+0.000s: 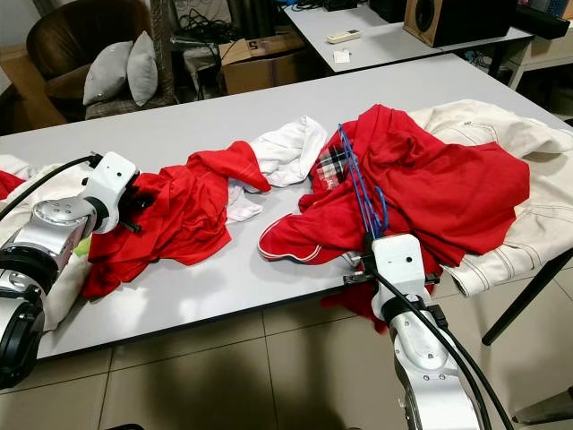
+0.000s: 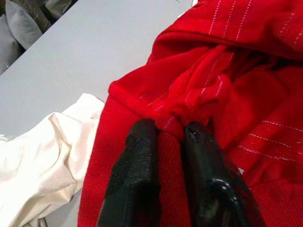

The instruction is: Hang hanger

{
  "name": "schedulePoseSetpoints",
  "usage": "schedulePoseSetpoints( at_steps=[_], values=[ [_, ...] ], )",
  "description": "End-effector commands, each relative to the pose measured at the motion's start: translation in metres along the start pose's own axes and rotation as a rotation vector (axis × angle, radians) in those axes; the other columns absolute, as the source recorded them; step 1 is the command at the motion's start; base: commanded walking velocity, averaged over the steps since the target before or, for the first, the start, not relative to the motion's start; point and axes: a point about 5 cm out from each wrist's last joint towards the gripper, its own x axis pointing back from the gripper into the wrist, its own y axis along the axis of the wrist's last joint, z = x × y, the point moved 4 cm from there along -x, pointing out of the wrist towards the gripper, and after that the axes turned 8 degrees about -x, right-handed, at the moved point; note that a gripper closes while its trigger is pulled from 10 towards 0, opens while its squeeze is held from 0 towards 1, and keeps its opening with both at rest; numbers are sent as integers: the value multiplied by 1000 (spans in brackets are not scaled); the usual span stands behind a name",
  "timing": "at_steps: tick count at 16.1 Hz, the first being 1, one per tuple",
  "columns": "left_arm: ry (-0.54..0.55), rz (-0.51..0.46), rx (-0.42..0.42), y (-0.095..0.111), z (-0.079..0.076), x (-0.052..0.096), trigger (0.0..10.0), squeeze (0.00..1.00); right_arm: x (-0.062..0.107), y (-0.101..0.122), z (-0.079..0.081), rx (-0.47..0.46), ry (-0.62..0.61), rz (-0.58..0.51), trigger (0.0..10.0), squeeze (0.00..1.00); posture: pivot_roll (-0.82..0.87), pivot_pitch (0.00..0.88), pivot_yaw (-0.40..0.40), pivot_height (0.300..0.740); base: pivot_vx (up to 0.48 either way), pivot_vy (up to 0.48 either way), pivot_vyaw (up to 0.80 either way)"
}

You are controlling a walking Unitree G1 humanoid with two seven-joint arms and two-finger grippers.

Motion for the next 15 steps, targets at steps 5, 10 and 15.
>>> schedulePoseSetpoints(
  at_steps=[5, 10, 15],
  values=[
    [63, 44, 17, -14, 10, 5, 0, 0, -2, 1, 1, -2, 5, -4, 10000, 0, -153, 0, 150, 740, 0, 0, 0],
    [113, -227, 344, 21, 34, 13, 0, 0, -2, 4, -1, -5, -7, -17, 10000, 0, -156, 0, 152, 740, 0, 0, 0],
    [58, -754, 703, 96, 72, 50, 0, 0, -9, 27, 5, -65, 25, -123, 10000, 0, -123, 0, 133, 740, 0, 0, 0]
  ],
)
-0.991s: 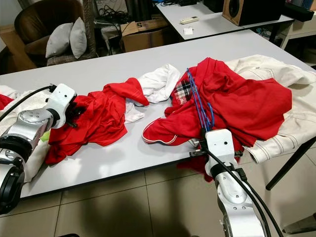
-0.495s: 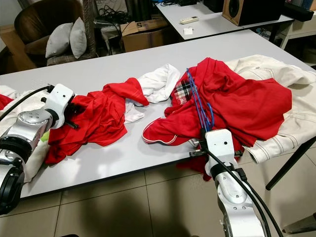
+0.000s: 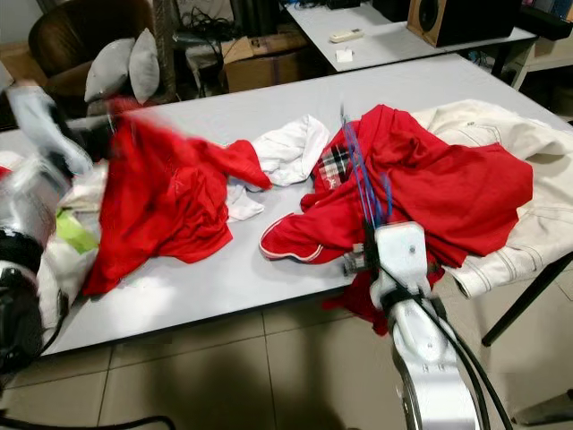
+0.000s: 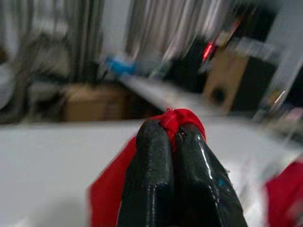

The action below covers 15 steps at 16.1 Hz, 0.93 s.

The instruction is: Hang hanger

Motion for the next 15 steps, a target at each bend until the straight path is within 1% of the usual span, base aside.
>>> schedulePoseSetpoints(
  at_steps=[1, 2, 3, 4, 5, 6, 7, 8, 9, 10, 11, 12, 13, 14, 15],
  values=[
    [4, -85, 51, 20, 1, 2, 0, 0, -2, 8, 5, -28, 27, -32, 10000, 0, -115, 0, 129, 740, 0, 0, 0],
    [-17, -183, 116, 39, -11, 6, 0, 0, -8, 22, 11, -58, 53, -79, 10000, 0, -86, 0, 111, 740, 0, 0, 0],
    [-43, -241, 167, 52, -24, 11, 0, 0, -13, 34, 15, -82, 74, -112, 10000, 0, -62, 0, 96, 740, 0, 0, 0],
    [-44, -244, 172, 53, -33, 15, 0, 0, -16, 41, 20, -95, 95, -128, 10000, 0, -35, 0, 81, 740, 0, 0, 0],
    [-42, -236, 165, 52, -37, 17, 0, 0, -17, 43, 22, -98, 103, -132, 10000, 0, -35, 0, 81, 740, 0, 0, 0],
    [7, -135, 99, 33, -42, 22, 10000, 0, -20, 48, 26, -119, 121, -138, 10000, 0, -2, 0, 71, 740, 0, 0, 0],
    [30, -60, 81, 19, -44, 27, 10000, 0, -21, 48, 27, -136, 124, -136, 10000, 0, 0, 0, 70, 740, 0, 0, 0],
    [85, 59, 11, -10, -47, 40, 10000, 0, -19, 41, 25, -154, 109, -111, 10000, 0, -24, 0, 83, 740, 0, 0, 0],
    [92, 95, -33, -20, -52, 43, 10000, 0, -16, 39, 24, -157, 98, -105, 10000, 0, -41, 0, 100, 740, 0, 0, 0],
    [92, 111, -61, -26, -57, 43, 10000, 0, -14, 39, 23, -158, 92, -102, 10000, 0, -48, 0, 107, 740, 0, 0, 0],
    [93, 121, -103, -32, -63, 40, 10000, 0, -11, 38, 21, -161, 79, -101, 10000, 0, -77, 0, 129, 740, 0, 0, 0],
    [41, 146, -141, -45, -88, 27, 10000, 0, -8, 39, 14, -148, 43, -98, 10000, 0, -149, 0, 158, 740, 0, 0, 0],
    [18, 150, -148, -48, -98, 23, 10000, 0, -7, 41, 13, -144, 31, -99, 10000, 0, -149, 0, 158, 740, 0, 0, 0],
    [-3, 148, -127, -48, -108, 17, 10000, 0, -8, 43, 9, -128, 9, -98, 10000, 0, -166, 0, 146, 740, 0, 0, 0],
    [-17, 130, -109, -43, -118, 12, 10000, 0, -7, 44, 5, -134, -8, -100, 10000, 0, -169, 0, 151, 740, -341, 0, 0]
  ],
)
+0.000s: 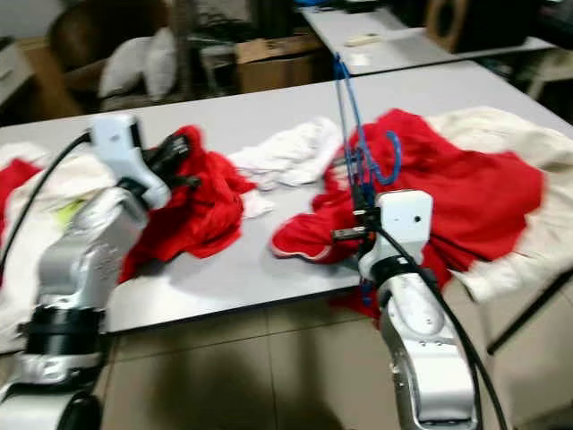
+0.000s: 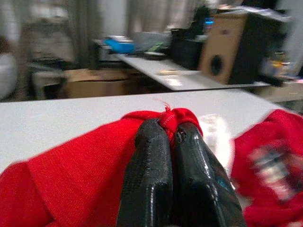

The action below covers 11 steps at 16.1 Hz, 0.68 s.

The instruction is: Hang hanger

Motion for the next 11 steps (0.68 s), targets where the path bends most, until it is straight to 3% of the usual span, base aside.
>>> schedulePoseSetpoints(
  at_steps=[1, 4, 6, 8, 11],
  values=[
    [7, -13, -3, 8, -2, -4, 10000, 0, 1, 9, -2, -1, -17, -26, 10000, 0, -169, 0, 151, 740, -341, 0, 0],
    [1, -72, -2, 29, -10, -5, 10000, 0, 11, 5, -4, -12, -46, -5, 10000, 0, -178, 0, 133, 740, -374, 0, 0],
    [-13, -122, -8, 42, -13, -6, 10000, 0, 6, 5, -2, -9, -29, -2, 10000, 0, -176, 0, 116, 740, -379, 0, 0],
    [-8, -134, -17, 45, -14, -5, 10000, 0, 2, 7, 1, 2, -1, -2, 10000, 0, -180, 0, 118, 740, -381, 0, 0],
    [23, -131, -29, 42, -13, 3, 10000, 0, -6, 23, 6, 17, 83, -40, 10000, 0, -112, 0, 33, 740, -357, 0, 0]
  ],
)
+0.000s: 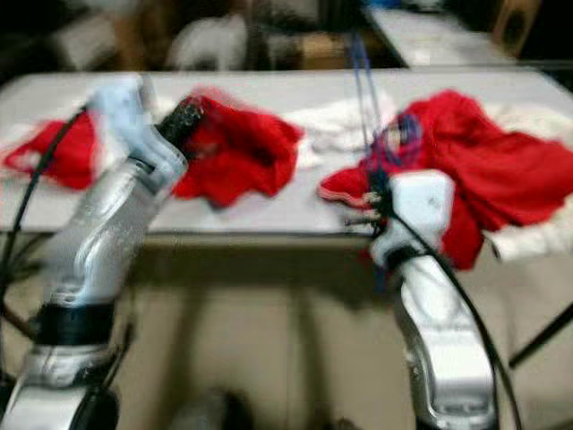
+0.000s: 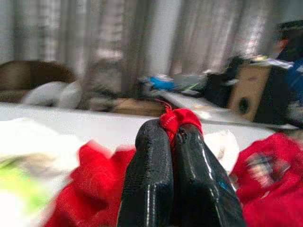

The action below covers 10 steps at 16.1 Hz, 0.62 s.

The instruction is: Hang hanger

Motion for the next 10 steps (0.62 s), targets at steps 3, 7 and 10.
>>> schedulePoseSetpoints(
  at_steps=[3, 7, 10],
  values=[
    [-229, -196, 37, 45, -32, 8, 0, 0, -8, 26, 10, -7, 99, -91, 10000, 0, -103, 0, 23, 740, -101, 0, 0],
    [-773, 98, -4, 9, -60, 56, 0, 0, 2, 43, 2, -54, 188, -139, 10000, 0, -113, 0, 49, 740, 0, 0, 0],
    [-967, 551, -241, -58, -37, 102, 0, 0, 16, 32, -8, -58, 242, -64, 10000, 0, -132, 0, 74, 740, 0, 0, 0]
  ],
)
